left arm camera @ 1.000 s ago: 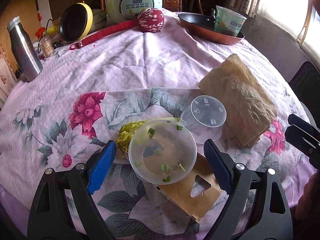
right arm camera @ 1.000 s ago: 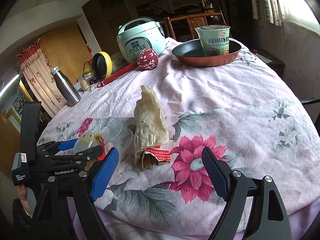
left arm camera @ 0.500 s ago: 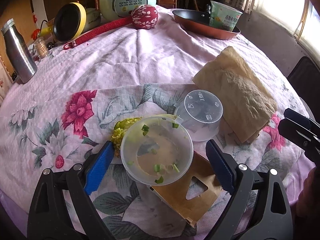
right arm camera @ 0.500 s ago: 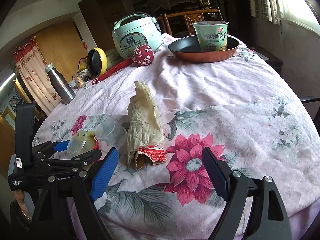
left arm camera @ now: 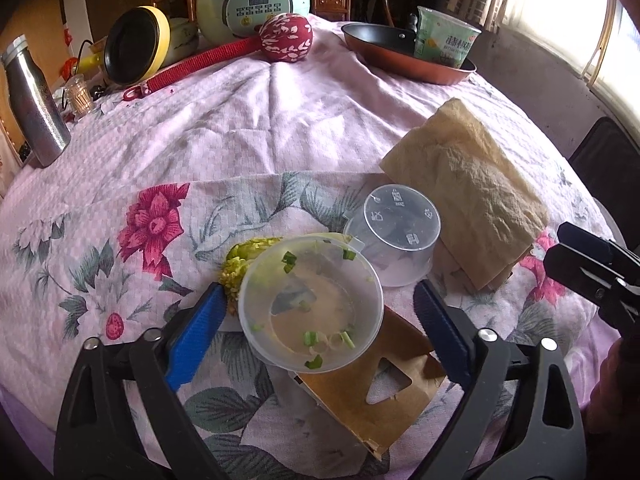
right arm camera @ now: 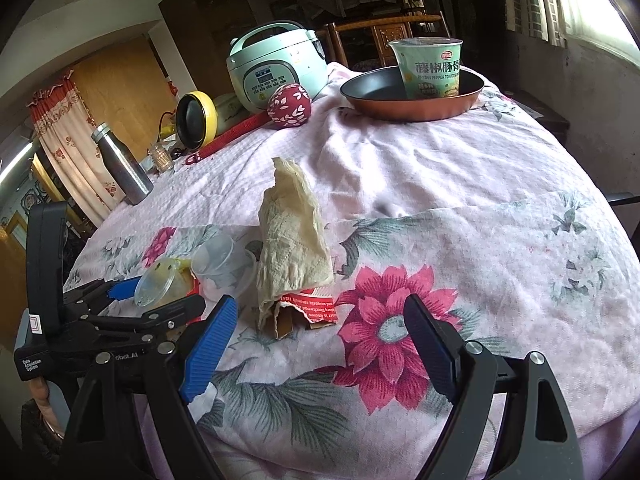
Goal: Collect trash
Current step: 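Grasp the clear plastic lid with the left tool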
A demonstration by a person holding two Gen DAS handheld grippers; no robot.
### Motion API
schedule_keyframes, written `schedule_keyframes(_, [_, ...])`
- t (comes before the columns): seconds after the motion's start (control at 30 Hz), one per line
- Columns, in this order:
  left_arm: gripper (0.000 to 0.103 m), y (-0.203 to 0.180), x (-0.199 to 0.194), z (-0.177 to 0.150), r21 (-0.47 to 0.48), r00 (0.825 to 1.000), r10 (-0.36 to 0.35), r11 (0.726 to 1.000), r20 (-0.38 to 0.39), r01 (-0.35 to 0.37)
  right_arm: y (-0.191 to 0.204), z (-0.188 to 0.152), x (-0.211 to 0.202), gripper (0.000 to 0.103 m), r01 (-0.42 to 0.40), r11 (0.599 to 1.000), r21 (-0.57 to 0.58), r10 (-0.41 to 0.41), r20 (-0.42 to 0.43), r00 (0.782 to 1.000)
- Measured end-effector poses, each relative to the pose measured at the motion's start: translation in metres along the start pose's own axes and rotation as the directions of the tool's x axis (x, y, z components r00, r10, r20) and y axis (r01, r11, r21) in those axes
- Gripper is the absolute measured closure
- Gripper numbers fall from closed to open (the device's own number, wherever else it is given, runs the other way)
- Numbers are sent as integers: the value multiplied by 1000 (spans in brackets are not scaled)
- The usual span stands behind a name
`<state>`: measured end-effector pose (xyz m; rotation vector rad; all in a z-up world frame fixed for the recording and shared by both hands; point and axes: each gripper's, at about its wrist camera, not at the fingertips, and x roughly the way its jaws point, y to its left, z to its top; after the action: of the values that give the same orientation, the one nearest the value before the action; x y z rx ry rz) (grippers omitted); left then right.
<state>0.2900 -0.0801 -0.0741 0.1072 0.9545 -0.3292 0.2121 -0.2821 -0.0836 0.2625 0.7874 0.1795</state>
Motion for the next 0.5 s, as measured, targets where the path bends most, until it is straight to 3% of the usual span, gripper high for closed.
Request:
schedule_keyframes(0.27, [47, -4, -6, 1, 28, 999, -9, 1000, 31, 8, 0, 0, -2, 19, -10, 1000, 2, 10, 6, 1000])
schedule_keyframes(0.5, [47, 18, -38, -6, -16, 993, -36, 999, 115, 38, -2, 0, -3, 19, -25, 1000, 15, 25, 11, 1000])
